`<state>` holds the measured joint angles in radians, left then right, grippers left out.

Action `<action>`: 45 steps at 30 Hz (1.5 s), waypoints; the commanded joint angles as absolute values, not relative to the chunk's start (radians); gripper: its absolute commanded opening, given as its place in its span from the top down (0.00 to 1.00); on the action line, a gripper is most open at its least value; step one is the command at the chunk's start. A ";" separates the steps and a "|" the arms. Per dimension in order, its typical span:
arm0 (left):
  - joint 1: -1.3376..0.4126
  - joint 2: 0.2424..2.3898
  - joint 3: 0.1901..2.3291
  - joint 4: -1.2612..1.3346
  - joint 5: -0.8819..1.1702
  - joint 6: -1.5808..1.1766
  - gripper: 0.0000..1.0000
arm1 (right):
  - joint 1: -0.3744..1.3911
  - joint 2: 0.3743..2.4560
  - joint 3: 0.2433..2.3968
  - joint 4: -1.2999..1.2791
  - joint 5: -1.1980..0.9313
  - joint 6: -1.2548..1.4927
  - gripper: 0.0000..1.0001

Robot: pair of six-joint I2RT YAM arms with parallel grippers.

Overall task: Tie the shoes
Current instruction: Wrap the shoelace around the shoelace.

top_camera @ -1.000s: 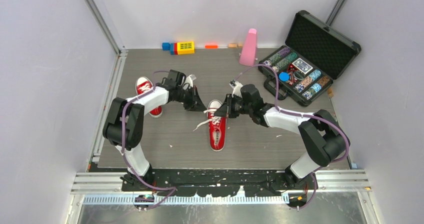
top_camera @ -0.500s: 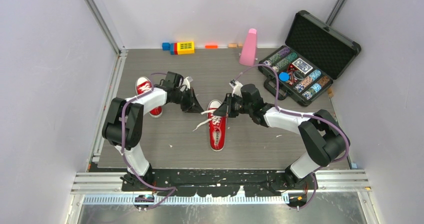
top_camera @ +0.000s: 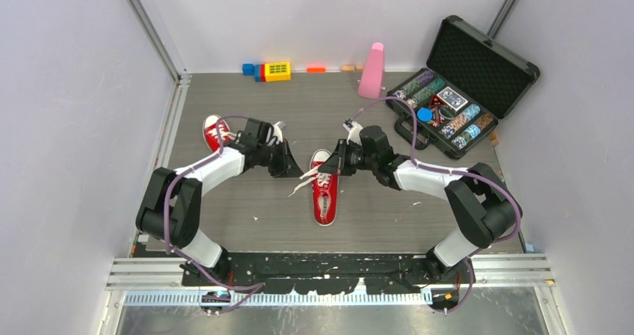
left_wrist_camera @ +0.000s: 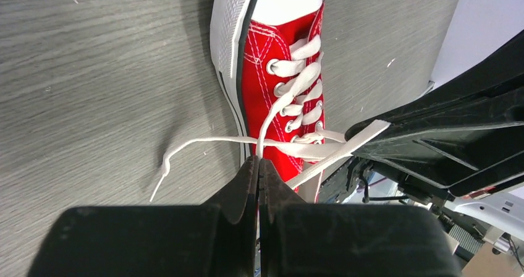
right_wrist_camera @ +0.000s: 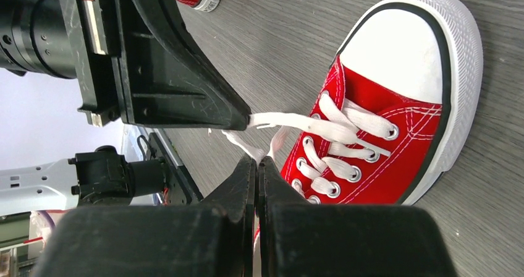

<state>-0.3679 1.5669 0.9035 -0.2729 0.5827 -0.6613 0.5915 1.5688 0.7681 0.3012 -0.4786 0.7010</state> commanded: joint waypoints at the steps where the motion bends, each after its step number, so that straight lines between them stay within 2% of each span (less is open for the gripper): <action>1: -0.391 1.553 0.874 -0.196 0.535 -0.684 1.00 | 0.584 1.578 0.785 0.378 -0.493 0.731 1.00; 9: -0.402 1.622 0.868 -0.158 0.522 -0.680 1.00 | 0.578 1.586 0.790 0.381 -0.505 0.754 1.00; 20: -0.483 1.472 0.828 -0.177 0.353 -0.660 1.00 | 0.574 1.603 0.803 0.348 -0.476 0.759 1.00; 26: -0.491 1.408 0.788 -0.137 0.354 -0.672 0.90 | 0.573 1.604 0.806 0.348 -0.484 0.762 1.00; 29: -0.491 1.418 0.797 -0.139 0.367 -0.673 0.79 | 0.574 1.606 0.807 0.351 -0.490 0.764 1.00; 36: -0.491 1.424 0.805 -0.126 0.365 -0.673 0.79 | 0.574 1.603 0.808 0.345 -0.492 0.761 1.00; 45: -0.447 1.351 0.824 -0.238 0.262 -0.563 0.66 | 0.574 1.601 0.816 0.335 -0.499 0.754 1.00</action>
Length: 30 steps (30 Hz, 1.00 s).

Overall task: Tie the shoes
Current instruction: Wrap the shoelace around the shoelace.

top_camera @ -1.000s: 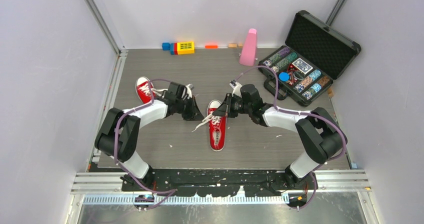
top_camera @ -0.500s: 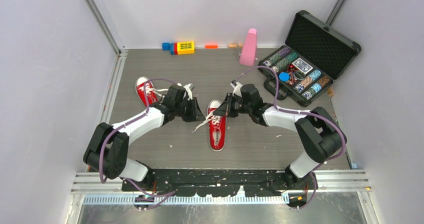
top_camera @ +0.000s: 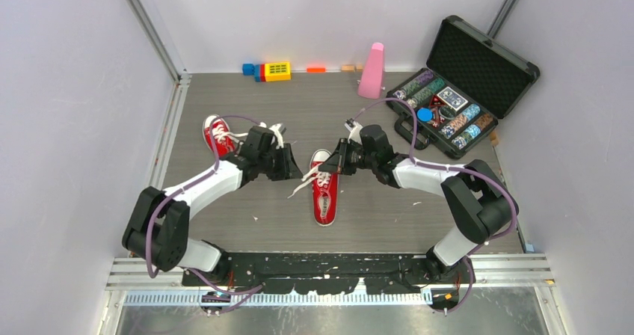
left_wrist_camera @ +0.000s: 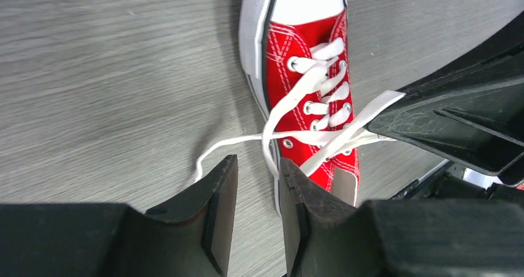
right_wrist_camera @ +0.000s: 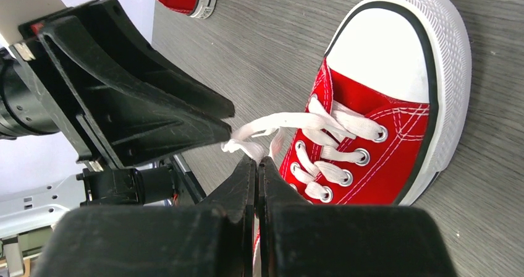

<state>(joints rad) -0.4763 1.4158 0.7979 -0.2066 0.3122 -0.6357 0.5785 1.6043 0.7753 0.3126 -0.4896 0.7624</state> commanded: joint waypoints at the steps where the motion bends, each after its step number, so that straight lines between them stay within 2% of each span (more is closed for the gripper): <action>1: -0.444 1.343 0.822 -0.226 0.277 -0.542 0.63 | 0.574 1.601 0.817 0.333 -0.499 0.753 1.00; 4: -0.443 1.324 0.813 -0.160 0.318 -0.476 0.50 | 0.574 1.603 0.817 0.332 -0.504 0.753 1.00; 8: -0.425 1.339 0.808 -0.018 0.444 -0.399 0.48 | 0.574 1.605 0.820 0.333 -0.515 0.752 1.00; 10: -0.416 1.382 0.828 0.041 0.554 -0.376 0.49 | 0.574 1.606 0.823 0.329 -0.517 0.748 1.00; 13: -0.410 1.463 0.897 0.005 0.650 -0.334 0.59 | 0.574 1.606 0.825 0.328 -0.523 0.747 1.00; 17: -0.408 1.522 0.939 -0.034 0.728 -0.322 0.65 | 0.574 1.609 0.828 0.328 -0.525 0.747 1.00; 22: -0.407 1.523 0.933 -0.073 0.711 -0.313 0.69 | 0.573 1.609 0.832 0.330 -0.525 0.749 1.00; 30: -0.406 1.484 0.893 -0.102 0.679 -0.324 0.67 | 0.574 1.611 0.831 0.327 -0.526 0.746 1.00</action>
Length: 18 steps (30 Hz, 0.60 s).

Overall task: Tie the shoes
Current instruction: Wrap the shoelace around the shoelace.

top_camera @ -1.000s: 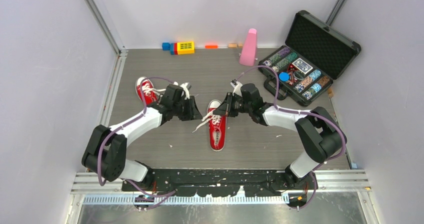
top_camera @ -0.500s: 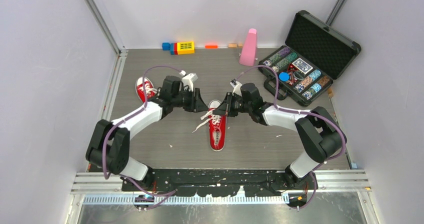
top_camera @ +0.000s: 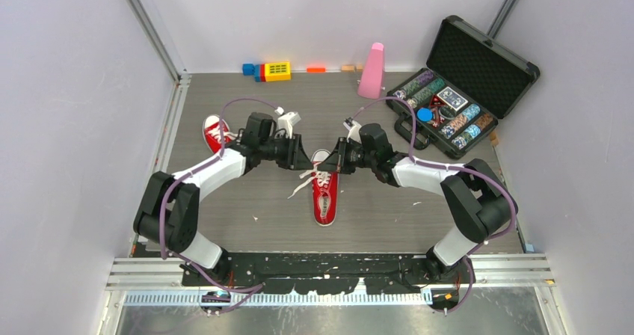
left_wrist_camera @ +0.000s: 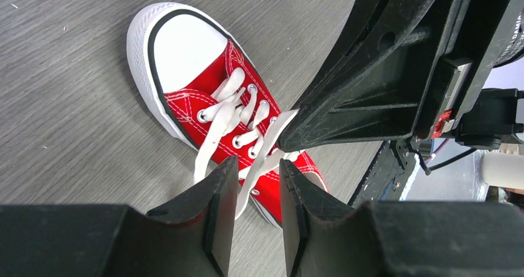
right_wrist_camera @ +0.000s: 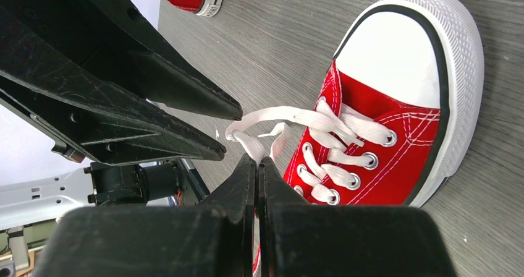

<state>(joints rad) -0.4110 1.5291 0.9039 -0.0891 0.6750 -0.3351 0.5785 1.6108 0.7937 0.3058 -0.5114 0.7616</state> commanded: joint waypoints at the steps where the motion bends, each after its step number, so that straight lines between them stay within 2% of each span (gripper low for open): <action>1: -0.404 1.478 0.887 -0.104 0.675 -0.327 0.68 | 0.574 1.612 0.831 0.327 -0.526 0.746 1.00; 8: -0.388 1.469 0.865 -0.115 0.659 -0.337 0.72 | 0.573 1.615 0.831 0.326 -0.528 0.745 1.00; 12: -0.388 1.466 0.851 -0.110 0.660 -0.340 0.79 | 0.573 1.615 0.833 0.325 -0.528 0.746 1.00; 18: -0.388 1.479 0.853 -0.112 0.648 -0.339 0.70 | 0.573 1.615 0.833 0.325 -0.529 0.746 1.00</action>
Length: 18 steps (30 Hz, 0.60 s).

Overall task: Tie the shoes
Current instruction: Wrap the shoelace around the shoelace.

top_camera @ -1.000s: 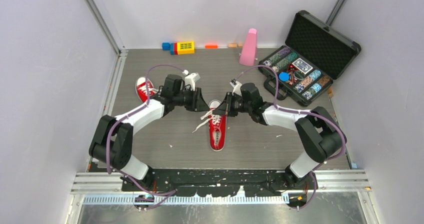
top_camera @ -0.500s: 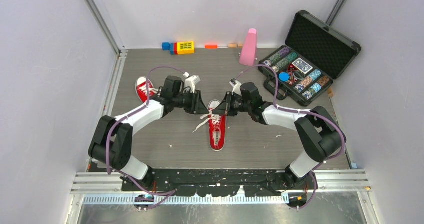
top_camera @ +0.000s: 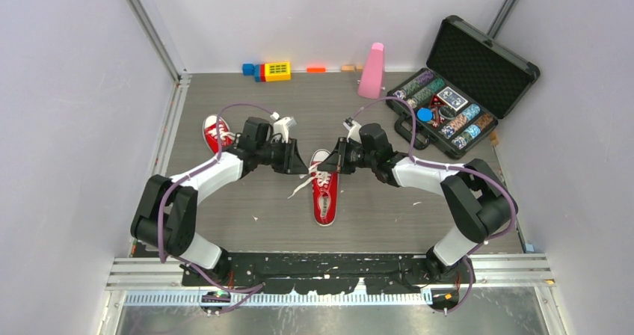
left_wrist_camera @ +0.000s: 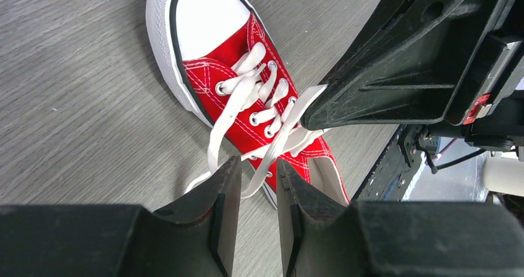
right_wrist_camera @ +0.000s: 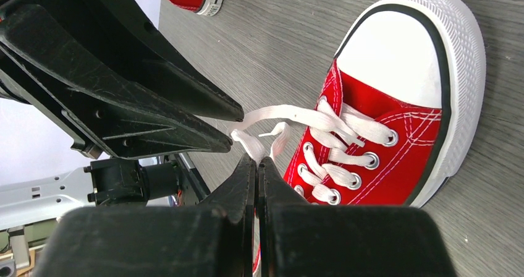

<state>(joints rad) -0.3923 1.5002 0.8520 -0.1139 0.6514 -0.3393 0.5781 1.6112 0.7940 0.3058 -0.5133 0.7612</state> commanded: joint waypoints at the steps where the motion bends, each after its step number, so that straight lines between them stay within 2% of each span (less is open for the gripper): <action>1: -0.388 1.481 0.855 -0.113 0.650 -0.339 0.72 | 0.573 1.617 0.833 0.325 -0.529 0.746 1.00; 5: -0.388 1.495 0.856 -0.114 0.674 -0.341 0.74 | 0.572 1.618 0.835 0.325 -0.529 0.746 1.00; 9: -0.388 1.500 0.856 -0.110 0.678 -0.342 0.87 | 0.573 1.618 0.836 0.325 -0.529 0.746 1.00; 15: -0.388 1.499 0.853 -0.114 0.688 -0.346 0.87 | 0.572 1.618 0.835 0.325 -0.528 0.746 1.00; 18: -0.388 1.503 0.853 -0.110 0.696 -0.350 0.90 | 0.572 1.618 0.836 0.325 -0.528 0.746 1.00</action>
<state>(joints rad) -0.3923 1.5013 0.8520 -0.1169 0.6594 -0.3412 0.5758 1.6176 0.7952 0.3054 -0.5179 0.7616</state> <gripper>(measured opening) 0.116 0.039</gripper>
